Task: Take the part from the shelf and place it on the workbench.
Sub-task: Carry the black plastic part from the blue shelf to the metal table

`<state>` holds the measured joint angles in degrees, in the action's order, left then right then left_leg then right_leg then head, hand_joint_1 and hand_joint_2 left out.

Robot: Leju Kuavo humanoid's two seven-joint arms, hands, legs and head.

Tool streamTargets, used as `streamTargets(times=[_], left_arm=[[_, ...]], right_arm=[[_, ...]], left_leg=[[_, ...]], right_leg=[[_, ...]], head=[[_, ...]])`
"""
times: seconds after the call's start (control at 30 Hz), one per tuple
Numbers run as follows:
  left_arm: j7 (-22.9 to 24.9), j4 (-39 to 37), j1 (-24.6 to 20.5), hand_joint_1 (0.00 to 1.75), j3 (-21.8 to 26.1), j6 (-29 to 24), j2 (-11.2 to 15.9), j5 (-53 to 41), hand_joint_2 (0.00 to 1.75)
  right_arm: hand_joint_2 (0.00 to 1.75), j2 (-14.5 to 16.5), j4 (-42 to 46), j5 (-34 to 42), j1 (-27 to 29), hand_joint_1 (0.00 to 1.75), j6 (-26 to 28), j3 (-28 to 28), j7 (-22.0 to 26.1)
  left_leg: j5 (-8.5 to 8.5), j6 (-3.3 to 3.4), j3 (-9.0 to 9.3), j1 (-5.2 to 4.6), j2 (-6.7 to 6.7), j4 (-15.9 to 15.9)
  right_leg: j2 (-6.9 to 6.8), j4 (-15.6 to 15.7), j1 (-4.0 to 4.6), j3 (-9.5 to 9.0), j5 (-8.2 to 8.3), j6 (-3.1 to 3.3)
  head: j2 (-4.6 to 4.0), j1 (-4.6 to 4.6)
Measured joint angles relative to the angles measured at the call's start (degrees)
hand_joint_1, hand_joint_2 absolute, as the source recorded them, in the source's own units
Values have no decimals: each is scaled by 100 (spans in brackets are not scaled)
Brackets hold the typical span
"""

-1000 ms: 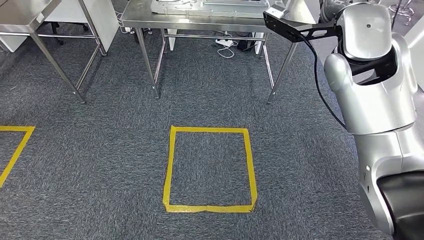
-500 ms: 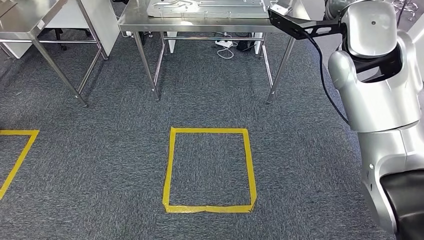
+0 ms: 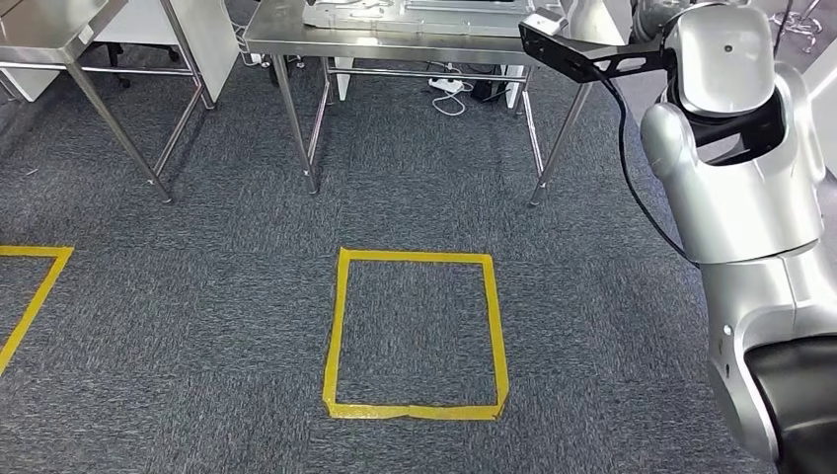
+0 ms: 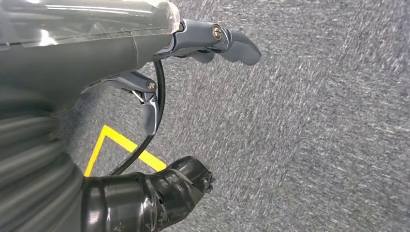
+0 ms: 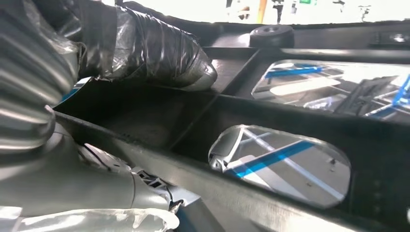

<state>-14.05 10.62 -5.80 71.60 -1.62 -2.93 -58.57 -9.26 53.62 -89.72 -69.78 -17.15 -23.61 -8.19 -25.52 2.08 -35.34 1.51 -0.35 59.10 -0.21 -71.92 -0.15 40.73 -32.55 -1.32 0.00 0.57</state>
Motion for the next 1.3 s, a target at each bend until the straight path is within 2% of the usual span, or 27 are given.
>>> streamTargets(times=[0.03, 0.07, 0.1, 0.17, 0.2, 0.27, 0.3, 0.37, 0.43, 0.5, 0.53, 0.57, 0.6, 0.67, 0.7, 0.73, 0.77, 0.9, 0.97, 1.03, 1.07, 1.1, 1.13, 1.17, 1.2, 1.27, 1.3], left_arm=[[0, 0, 4, 0, 0, 0, -2, -4, 175], [0, 0, 7, 0, 0, 0, -2, -7, 175], [0, 0, 7, 0, 0, 1, -2, -11, 175], [0, 0, 4, 0, 0, 2, -6, -21, 175], [0, 0, -1, 0, 0, 2, -9, -27, 175], [0, 0, -6, 0, 0, -1, -16, -40, 175], [0, 0, -8, 0, 0, -3, -18, -52, 175], [1, 0, -11, 0, 0, -5, -17, -77, 175], [2, 0, -14, 0, 0, 10, -9, -131, 175], [8, 0, 0, 0, 0, 36, -1, -191, 175], [13, 0, 7, 0, 0, 45, 1, -208, 175], [19, 0, 13, 0, 0, 48, -1, -211, 175], [24, 0, 14, 0, 0, 48, -1, -213, 175], [28, 0, 15, 0, 0, 47, 4, -211, 175], [28, 0, 15, 0, 0, 47, 8, -208, 175], [28, 0, 13, 0, 0, 48, 11, -203, 175], [28, 0, 13, 0, 0, 48, 12, -197, 175], [24, 0, 13, 0, 0, 47, 12, -174, 175], [24, 0, 11, 0, 0, 46, 11, -168, 175], [26, 0, 13, 0, 0, 44, 8, -163, 175], [29, 0, 18, 0, 0, 40, 8, -161, 175], [34, 0, 21, 0, 0, 36, 8, -159, 175], [38, 0, 24, 0, 0, 31, 8, -155, 175], [44, 0, 26, 0, 0, 26, 7, -151, 175], [50, 0, 27, 0, 0, 20, 3, -146, 175], [68, -1, 22, 0, 0, 7, -3, -142, 175], [76, -1, 19, 0, 0, 2, -9, -140, 175]], right_arm=[[175, -8, -12, 0, 13, 175, -1, 0, 1], [175, -14, -23, 0, 23, 175, -1, 0, 0], [175, -20, -30, 0, 26, 175, -1, 0, 1], [175, -30, -34, -1, 14, 175, 0, 0, 2], [175, -33, -34, -1, 1, 175, 1, 0, 6], [175, -44, -36, -2, -19, 175, 4, 0, 15], [175, -54, -37, -3, -26, 175, 5, 0, 17], [175, -75, -40, -8, -43, 175, 10, 0, 27], [175, -89, -51, -13, -80, 175, 17, 0, 51], [175, -91, -76, -15, -103, 175, 22, -4, 85], [175, -91, -93, -15, -104, 175, 23, -11, 95], [175, -90, -109, -15, -103, 175, 24, -19, 104], [175, -90, -124, -15, -104, 175, 25, -27, 108], [175, -90, -146, -16, -117, 175, 26, -37, 117], [175, -91, -155, -18, -132, 175, 26, -41, 121], [175, -92, -165, -21, -148, 175, 26, -48, 125], [175, -93, -177, -23, -160, 175, 26, -57, 127], [175, -102, -199, -26, -199, 175, 26, -93, 134], [175, -108, -207, -26, -208, 175, 26, -98, 140], [175, -109, -216, -24, -189, 175, 25, -107, 144], [175, -110, -223, -23, -175, 175, 24, -116, 144], [175, -110, -228, -23, -166, 175, 22, -128, 143], [175, -110, -232, -23, -161, 175, 20, -140, 141], [175, -112, -235, -23, -161, 175, 18, -154, 141], [175, -115, -237, -21, -160, 175, 16, -167, 140], [175, -120, -235, -10, -160, 175, 7, -192, 145], [175, -121, -231, -5, -161, 175, 2, -202, 146]], left_leg=[[0, 0, -2, -2, -1, 1], [-1, 0, -2, -4, -2, 1], [-3, -1, 4, -6, -3, 2], [-13, -11, 21, -10, -5, -1], [-19, -27, 22, -16, -5, -3], [-28, -80, 13, -16, -2, -14], [-27, -114, 15, -15, 0, -24], [-65, -173, 18, -14, 6, 0], [-270, -207, -132, -19, 10, 360], [-580, -231, -496, -17, 11, 1080], [-661, -246, -673, -15, 12, 1378], [-639, -259, -773, -13, 13, 1504], [-503, -268, -762, -10, 14, 1410], [-77, -265, -475, -8, 17, 731], [51, -252, -312, -18, 18, 389], [102, -224, -204, -27, 17, 170], [73, -188, -161, -36, 15, 78], [8, -29, -63, -19, 12, 9], [-24, 19, 10, -8, 8, -13], [-75, 35, 61, -8, 2, -15], [-106, 33, 96, -9, -1, -14], [-141, 27, 142, -9, -3, -14], [-181, 16, 201, -11, -6, -14], [-226, 1, 261, -10, -8, -18], [-264, -19, 318, -9, -7, -26], [-309, -82, 378, 5, -4, -69], [-303, -122, 401, 5, -1, -74]], right_leg=[[0, -273, -10, 138, -75, -11], [0, -346, -16, 185, -38, -10], [0, -188, -18, 118, 107, 2], [4, 592, -3, -249, 514, 68], [2, 960, 17, -420, 642, 109], [1, 1303, 62, -569, 696, 172], [1, 1324, 78, -577, 687, 192], [1, 1397, 47, -639, 715, 242], [-16, 1482, 11, -727, 740, 299], [-25, 1491, 20, -764, 715, 340], [-19, 1485, 24, -773, 698, 348], [-9, 1475, 27, -786, 677, 346], [1, 1459, 26, -804, 649, 335], [10, 1400, 18, -850, 561, 291], [14, 1355, 26, -854, 512, 259], [19, 1324, 33, -849, 475, 228], [23, 1300, 45, -843, 456, 194], [30, 1132, 44, -802, 377, 76], [25, 596, 17, -514, 156, 27], [24, -104, -7, -54, -74, -5], [23, -282, -16, 116, -73, -15], [23, -241, -21, 182, 56, -13], [23, 16, -21, 137, 295, 1], [22, 421, -15, 20, 592, 32], [21, 773, 2, -97, 798, 69], [11, 1227, 62, -266, 966, 141], [6, 1280, 88, -301, 932, 168]], head=[[0, 0], [0, 0], [0, 0], [0, 1], [0, 1], [0, 1], [0, 1], [0, 3], [0, 14], [0, 23], [0, 22], [0, 23], [0, 23], [0, 22], [0, 22], [0, 21], [0, 20], [0, 17], [0, 16], [0, 17], [0, 17], [0, 17], [0, 17], [0, 16], [0, 25], [0, 38], [0, 45]])
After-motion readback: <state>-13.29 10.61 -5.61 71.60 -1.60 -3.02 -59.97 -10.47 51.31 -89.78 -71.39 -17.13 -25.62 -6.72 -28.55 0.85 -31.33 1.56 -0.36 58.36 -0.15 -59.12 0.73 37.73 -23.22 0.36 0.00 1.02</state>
